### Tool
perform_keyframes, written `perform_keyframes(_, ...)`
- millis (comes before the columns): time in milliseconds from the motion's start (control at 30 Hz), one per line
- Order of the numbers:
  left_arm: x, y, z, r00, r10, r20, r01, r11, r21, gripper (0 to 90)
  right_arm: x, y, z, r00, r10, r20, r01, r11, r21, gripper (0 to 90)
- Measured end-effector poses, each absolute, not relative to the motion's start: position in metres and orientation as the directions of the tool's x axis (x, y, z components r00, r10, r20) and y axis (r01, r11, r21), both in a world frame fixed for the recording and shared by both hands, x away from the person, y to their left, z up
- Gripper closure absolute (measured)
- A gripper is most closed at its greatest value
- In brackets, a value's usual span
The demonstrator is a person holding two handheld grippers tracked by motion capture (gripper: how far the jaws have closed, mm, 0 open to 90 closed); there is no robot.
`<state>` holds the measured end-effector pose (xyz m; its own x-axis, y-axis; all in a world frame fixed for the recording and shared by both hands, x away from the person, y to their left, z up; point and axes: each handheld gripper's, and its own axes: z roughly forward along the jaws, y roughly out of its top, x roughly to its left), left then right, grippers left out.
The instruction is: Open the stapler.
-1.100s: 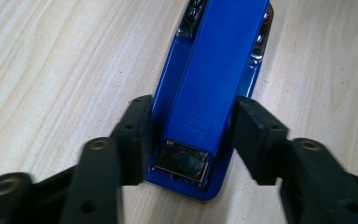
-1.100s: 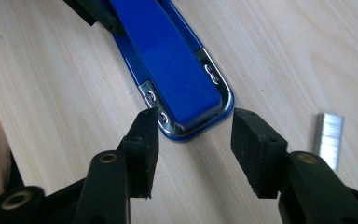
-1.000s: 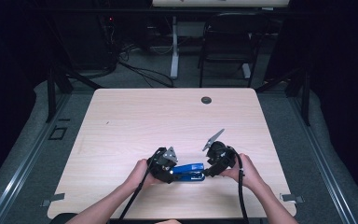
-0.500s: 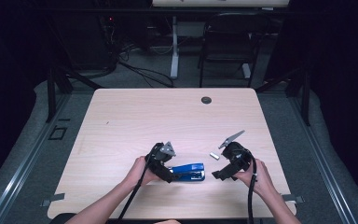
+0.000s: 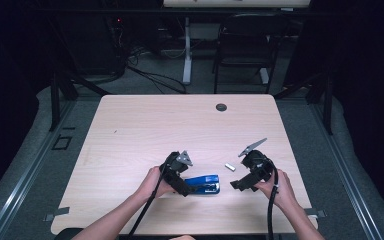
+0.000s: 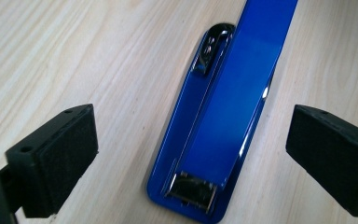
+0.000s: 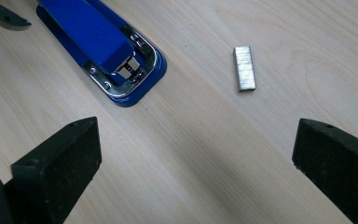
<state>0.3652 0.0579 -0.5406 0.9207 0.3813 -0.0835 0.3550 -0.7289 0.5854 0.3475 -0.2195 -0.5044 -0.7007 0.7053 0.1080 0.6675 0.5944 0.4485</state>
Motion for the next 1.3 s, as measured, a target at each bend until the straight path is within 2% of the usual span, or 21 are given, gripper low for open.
perform_keyframes(400,0.367,0.039,-0.539,0.933,0.344,-0.102,0.335,-0.735,0.589,0.3,0.352,-0.223,-0.509,-0.691,0.713,0.121,0.681,0.586,0.438,1.2)
perform_keyframes(500,0.366,0.035,-0.537,0.941,0.322,-0.107,0.319,-0.737,0.596,4.9,0.353,-0.224,-0.509,-0.695,0.709,0.116,0.678,0.594,0.433,1.4)
perform_keyframes(533,0.366,0.033,-0.537,0.943,0.316,-0.103,0.312,-0.736,0.601,8.0,0.354,-0.224,-0.509,-0.696,0.709,0.117,0.678,0.594,0.433,1.5)
perform_keyframes(567,0.366,0.029,-0.538,0.95,0.291,-0.11,0.297,-0.743,0.6,15.2,0.354,-0.224,-0.51,-0.695,0.709,0.118,0.678,0.593,0.433,1.7)
perform_keyframes(767,0.364,0.018,-0.541,0.958,0.268,-0.101,0.274,-0.755,0.596,22.0,0.354,-0.224,-0.511,-0.699,0.705,0.121,0.675,0.594,0.437,2.1)
perform_keyframes(800,0.364,0.017,-0.541,0.961,0.258,-0.103,0.268,-0.757,0.596,26.0,0.354,-0.224,-0.511,-0.699,0.705,0.121,0.675,0.595,0.435,2.3)
perform_keyframes(900,0.365,0.012,-0.541,0.961,0.262,-0.09,0.262,-0.753,0.603,28.3,0.354,-0.224,-0.511,-0.701,0.704,0.117,0.674,0.599,0.433,2.4)
perform_keyframes(967,0.366,0.01,-0.542,0.96,0.265,-0.091,0.264,-0.751,0.606,33.7,0.354,-0.225,-0.511,-0.703,0.702,0.116,0.673,0.604,0.426,2.6)
perform_keyframes(1133,0.367,0.004,-0.545,0.966,0.241,-0.094,0.247,-0.758,0.604,38.6,0.352,-0.226,-0.511,-0.694,0.709,0.12,0.681,0.594,0.429,2.8)
perform_keyframes(1267,0.366,0.002,-0.545,0.97,0.23,-0.081,0.232,-0.768,0.597,45.0,0.352,-0.225,-0.511,-0.691,0.712,0.124,0.684,0.589,0.432,2.9)
perform_keyframes(1300,0.367,0.001,-0.546,0.969,0.234,-0.08,0.234,-0.767,0.597,49.2,0.353,-0.225,-0.512,-0.697,0.706,0.124,0.68,0.596,0.427,2.9)
